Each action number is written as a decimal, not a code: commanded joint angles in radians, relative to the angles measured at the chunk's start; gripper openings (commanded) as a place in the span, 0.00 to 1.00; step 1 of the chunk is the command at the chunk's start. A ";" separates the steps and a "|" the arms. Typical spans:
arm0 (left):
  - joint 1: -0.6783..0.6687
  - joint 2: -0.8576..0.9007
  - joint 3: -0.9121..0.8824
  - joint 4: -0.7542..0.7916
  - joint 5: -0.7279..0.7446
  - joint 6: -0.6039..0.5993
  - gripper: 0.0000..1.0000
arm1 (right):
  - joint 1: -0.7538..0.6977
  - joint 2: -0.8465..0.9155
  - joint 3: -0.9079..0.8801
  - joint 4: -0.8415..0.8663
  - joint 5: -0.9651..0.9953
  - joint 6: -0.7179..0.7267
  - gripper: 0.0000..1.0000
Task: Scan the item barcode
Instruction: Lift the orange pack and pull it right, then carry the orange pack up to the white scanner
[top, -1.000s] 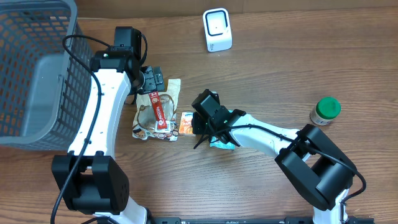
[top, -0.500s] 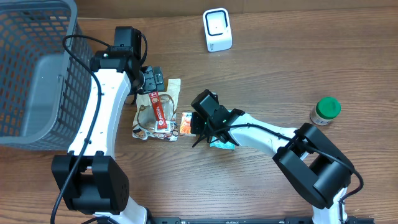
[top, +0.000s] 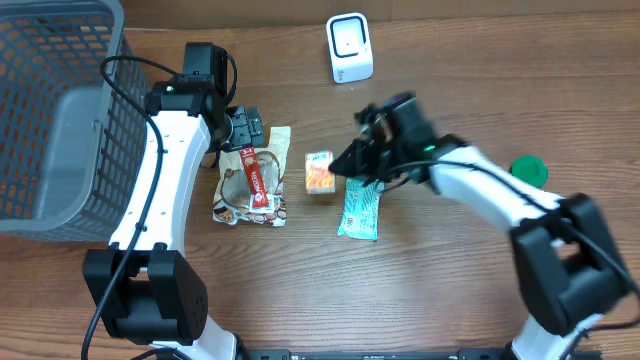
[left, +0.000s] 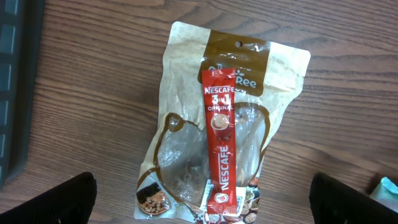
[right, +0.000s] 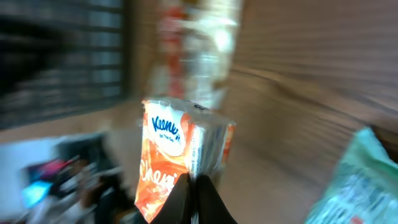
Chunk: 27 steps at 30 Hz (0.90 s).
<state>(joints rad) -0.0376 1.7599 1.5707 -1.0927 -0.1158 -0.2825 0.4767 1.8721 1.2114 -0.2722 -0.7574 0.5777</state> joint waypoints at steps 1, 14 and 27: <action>-0.002 -0.021 0.014 0.001 0.005 -0.010 1.00 | -0.069 -0.066 0.001 0.022 -0.416 -0.098 0.04; -0.002 -0.021 0.014 0.001 0.005 -0.010 1.00 | -0.237 -0.124 0.001 0.023 -0.812 -0.164 0.04; -0.002 -0.021 0.014 0.001 0.005 -0.010 1.00 | -0.411 -0.383 0.001 -0.105 -0.812 -0.164 0.04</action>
<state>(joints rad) -0.0376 1.7599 1.5707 -1.0927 -0.1158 -0.2825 0.0818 1.5425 1.2106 -0.3683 -1.5364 0.4236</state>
